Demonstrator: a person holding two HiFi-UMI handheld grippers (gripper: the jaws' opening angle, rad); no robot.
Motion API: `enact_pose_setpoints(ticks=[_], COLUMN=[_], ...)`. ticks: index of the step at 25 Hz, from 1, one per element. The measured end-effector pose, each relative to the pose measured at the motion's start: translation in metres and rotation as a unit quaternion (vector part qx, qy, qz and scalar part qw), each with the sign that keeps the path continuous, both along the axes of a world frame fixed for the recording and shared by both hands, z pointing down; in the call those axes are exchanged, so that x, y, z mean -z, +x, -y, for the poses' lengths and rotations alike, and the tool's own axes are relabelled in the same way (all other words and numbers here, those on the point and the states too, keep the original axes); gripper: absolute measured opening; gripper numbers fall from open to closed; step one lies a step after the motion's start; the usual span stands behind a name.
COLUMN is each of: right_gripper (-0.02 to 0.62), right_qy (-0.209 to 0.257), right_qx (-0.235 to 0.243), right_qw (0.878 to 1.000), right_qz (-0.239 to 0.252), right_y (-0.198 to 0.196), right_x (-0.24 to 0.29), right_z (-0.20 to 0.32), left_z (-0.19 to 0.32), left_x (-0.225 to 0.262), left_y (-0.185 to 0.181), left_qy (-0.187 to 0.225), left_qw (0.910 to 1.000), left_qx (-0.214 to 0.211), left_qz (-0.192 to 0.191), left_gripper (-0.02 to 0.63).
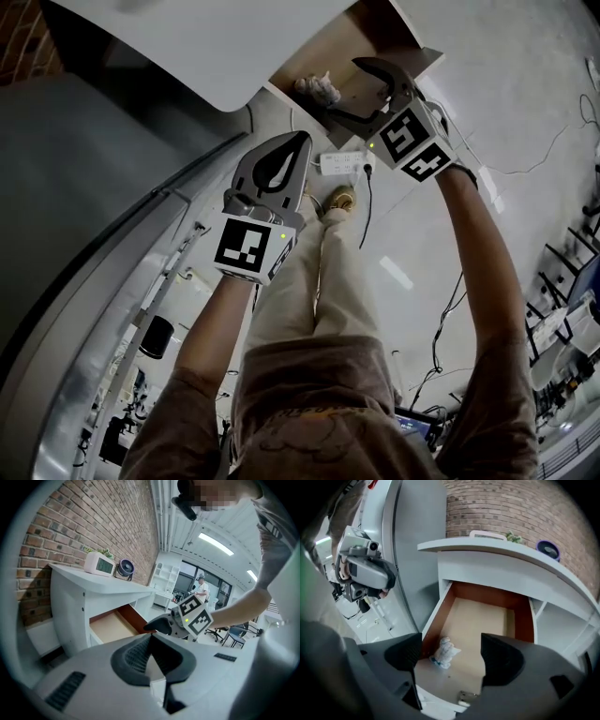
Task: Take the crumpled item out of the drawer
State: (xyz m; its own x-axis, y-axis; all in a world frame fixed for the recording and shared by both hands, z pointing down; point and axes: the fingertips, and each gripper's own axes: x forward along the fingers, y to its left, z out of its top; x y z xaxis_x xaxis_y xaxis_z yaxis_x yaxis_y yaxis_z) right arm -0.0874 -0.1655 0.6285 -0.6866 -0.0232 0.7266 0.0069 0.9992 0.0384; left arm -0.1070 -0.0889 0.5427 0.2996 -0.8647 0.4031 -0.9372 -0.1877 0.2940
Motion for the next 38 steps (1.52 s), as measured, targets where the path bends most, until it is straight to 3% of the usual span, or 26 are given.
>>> enact_pose_setpoints(ticks=[7,16,23,29,34,38], right_gripper=[0.388,0.388,0.353,0.339,0.339,0.317], right_qy=[-0.012,0.002,-0.028,0.014,0.016,0.021], right_qx=[0.080,0.156,0.225,0.276,0.319,0.333], right_qw=[0.995,0.978,0.954,0.938,0.915,0.905], right_qz=[-0.049,-0.135,-0.198,-0.207,-0.245,-0.263], right_y=[-0.016,-0.021,-0.025,-0.034,-0.029,-0.025], right_x=[-0.034,-0.080,-0.095,-0.098,-0.116,-0.129], right_z=[-0.006,0.000,-0.015,-0.018,-0.027,-0.028], left_z=[0.009,0.011,0.010,0.014,0.016,0.015], left_x=[-0.006,-0.015,-0.019,-0.021,-0.022,-0.024], left_y=[0.005,-0.002,-0.009,-0.013,-0.015,-0.017], left_qy=[-0.007,-0.022,-0.026,-0.026,-0.027,-0.029], left_qw=[0.9999,0.9997,0.9997,0.9996,0.9996,0.9995], left_qx=[-0.007,-0.004,-0.004,0.003,0.007,0.007], left_qz=[-0.001,-0.001,0.003,-0.004,-0.008,-0.007], left_gripper=[0.008,0.008,0.008,0.008,0.008,0.008])
